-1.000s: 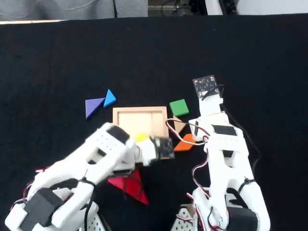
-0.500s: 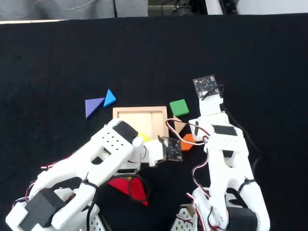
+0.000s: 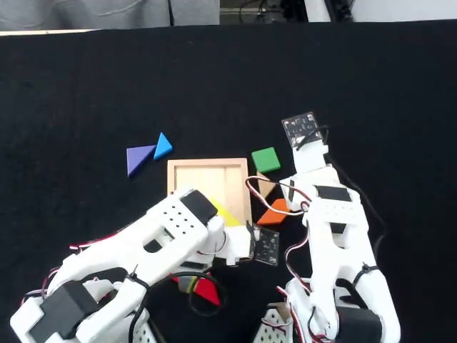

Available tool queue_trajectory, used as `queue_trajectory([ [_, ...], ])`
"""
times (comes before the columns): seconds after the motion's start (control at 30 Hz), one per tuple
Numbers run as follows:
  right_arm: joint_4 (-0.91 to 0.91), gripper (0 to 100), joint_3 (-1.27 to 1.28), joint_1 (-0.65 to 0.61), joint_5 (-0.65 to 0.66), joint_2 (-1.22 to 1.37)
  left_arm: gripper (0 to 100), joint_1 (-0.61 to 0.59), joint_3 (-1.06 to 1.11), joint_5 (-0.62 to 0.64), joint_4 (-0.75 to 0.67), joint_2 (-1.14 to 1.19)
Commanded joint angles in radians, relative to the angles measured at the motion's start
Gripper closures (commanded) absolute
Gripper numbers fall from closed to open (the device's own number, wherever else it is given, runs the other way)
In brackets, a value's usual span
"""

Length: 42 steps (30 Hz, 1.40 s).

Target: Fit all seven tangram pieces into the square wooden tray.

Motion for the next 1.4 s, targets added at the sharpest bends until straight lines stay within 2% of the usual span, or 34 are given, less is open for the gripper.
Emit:
queue_trajectory([
  [0.0,-0.008,80.8,-0.005,0.017,0.009,-0.038,70,0.012,0.019,-0.035,-0.107,-0.009],
  [0.1,-0.009,80.8,-0.022,0.092,0.009,-0.038,70,0.012,0.085,-0.032,-0.221,-0.008],
  [0.23,-0.009,80.8,-0.038,0.157,0.009,-0.038,70,0.033,0.160,-0.032,-0.295,-0.008],
  [0.57,-0.008,80.8,-0.031,0.124,0.011,-0.038,70,0.042,0.199,-0.038,-0.322,-0.008],
  [0.83,-0.008,80.8,-0.031,0.124,0.011,-0.038,70,0.068,0.300,-0.037,-0.509,-0.012],
  [1.1,-0.008,80.8,-0.030,0.124,0.011,-0.038,70,0.067,0.286,-0.044,-0.516,-0.008],
  [1.17,-0.008,80.8,-0.030,0.124,0.011,-0.038,70,0.067,0.291,-0.086,-0.516,-0.006],
  [1.23,-0.008,80.8,-0.030,0.124,0.011,-0.038,73,0.071,0.291,-0.104,-0.516,-0.006],
  [1.37,-0.008,80.8,-0.030,0.127,0.011,-0.038,84,0.076,0.292,-0.103,-0.497,-0.018],
])
